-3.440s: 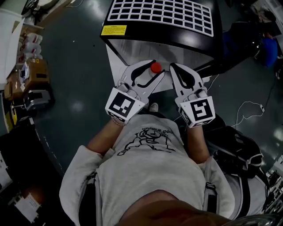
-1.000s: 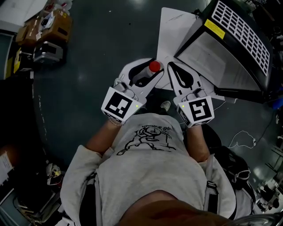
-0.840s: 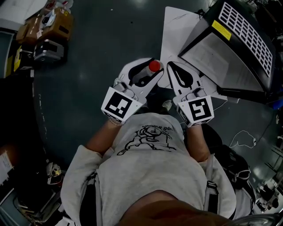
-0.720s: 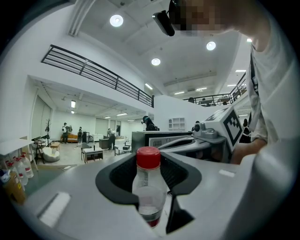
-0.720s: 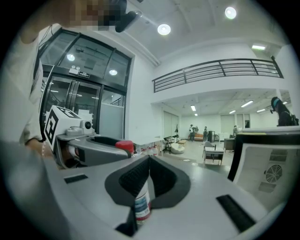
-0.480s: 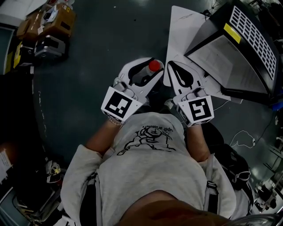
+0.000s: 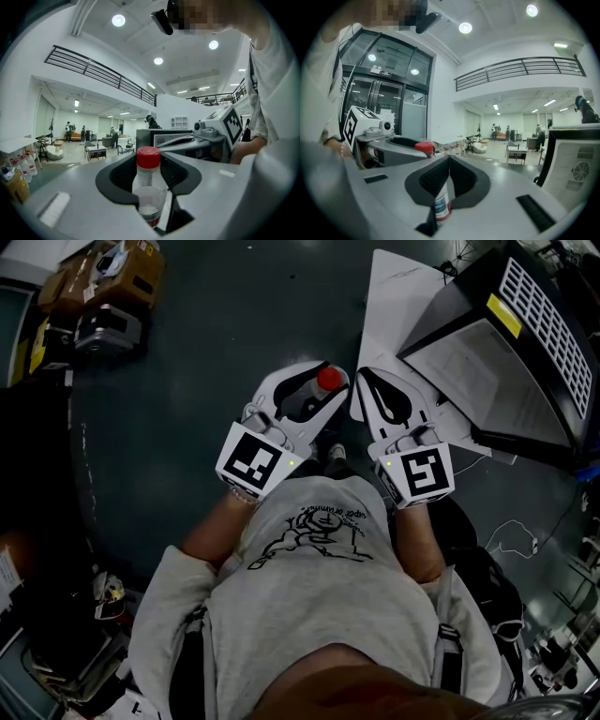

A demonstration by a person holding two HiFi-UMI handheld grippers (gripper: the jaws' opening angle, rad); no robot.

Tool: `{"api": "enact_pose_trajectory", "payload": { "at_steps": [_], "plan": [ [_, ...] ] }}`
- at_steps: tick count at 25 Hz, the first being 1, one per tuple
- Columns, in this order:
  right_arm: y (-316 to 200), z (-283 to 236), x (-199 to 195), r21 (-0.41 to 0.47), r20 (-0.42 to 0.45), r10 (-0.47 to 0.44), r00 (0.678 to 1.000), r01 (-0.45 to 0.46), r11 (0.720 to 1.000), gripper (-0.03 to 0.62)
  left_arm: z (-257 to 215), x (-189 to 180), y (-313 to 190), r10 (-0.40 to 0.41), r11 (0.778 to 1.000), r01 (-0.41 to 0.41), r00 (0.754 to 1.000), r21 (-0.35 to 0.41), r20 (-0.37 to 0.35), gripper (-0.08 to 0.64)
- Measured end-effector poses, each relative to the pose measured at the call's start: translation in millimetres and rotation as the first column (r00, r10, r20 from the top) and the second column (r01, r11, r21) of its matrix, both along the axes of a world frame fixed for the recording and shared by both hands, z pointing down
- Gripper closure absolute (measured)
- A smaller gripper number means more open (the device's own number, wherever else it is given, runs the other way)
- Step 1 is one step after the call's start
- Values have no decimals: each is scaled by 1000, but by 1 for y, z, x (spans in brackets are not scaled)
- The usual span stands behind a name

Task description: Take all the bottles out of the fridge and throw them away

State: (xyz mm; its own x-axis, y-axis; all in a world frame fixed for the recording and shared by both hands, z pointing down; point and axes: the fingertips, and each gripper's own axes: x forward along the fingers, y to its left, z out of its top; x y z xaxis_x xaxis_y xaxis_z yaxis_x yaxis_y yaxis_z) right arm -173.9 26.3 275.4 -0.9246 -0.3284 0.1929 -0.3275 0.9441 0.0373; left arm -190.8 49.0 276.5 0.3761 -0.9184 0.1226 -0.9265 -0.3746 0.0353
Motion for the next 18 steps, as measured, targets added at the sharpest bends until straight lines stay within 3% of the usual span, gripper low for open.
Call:
{"api": "enact_pose_trajectory", "payload": {
  "at_steps": [7,14,18],
  "plan": [
    [-11,1,2,-25,-14,1,1000,-2,1000,583,1,5,-9,-5,999,3,999,40,47,402],
    [-18,14,3,-16,-8,-32,999,32,999,583,13,8,-13,-19,1000,18,999,24,45,402],
    [-14,31,3,-38,-23,-39,999,38,999,583,28,5,-9,-59,998,60,998,-31,11,402]
  ]
}}
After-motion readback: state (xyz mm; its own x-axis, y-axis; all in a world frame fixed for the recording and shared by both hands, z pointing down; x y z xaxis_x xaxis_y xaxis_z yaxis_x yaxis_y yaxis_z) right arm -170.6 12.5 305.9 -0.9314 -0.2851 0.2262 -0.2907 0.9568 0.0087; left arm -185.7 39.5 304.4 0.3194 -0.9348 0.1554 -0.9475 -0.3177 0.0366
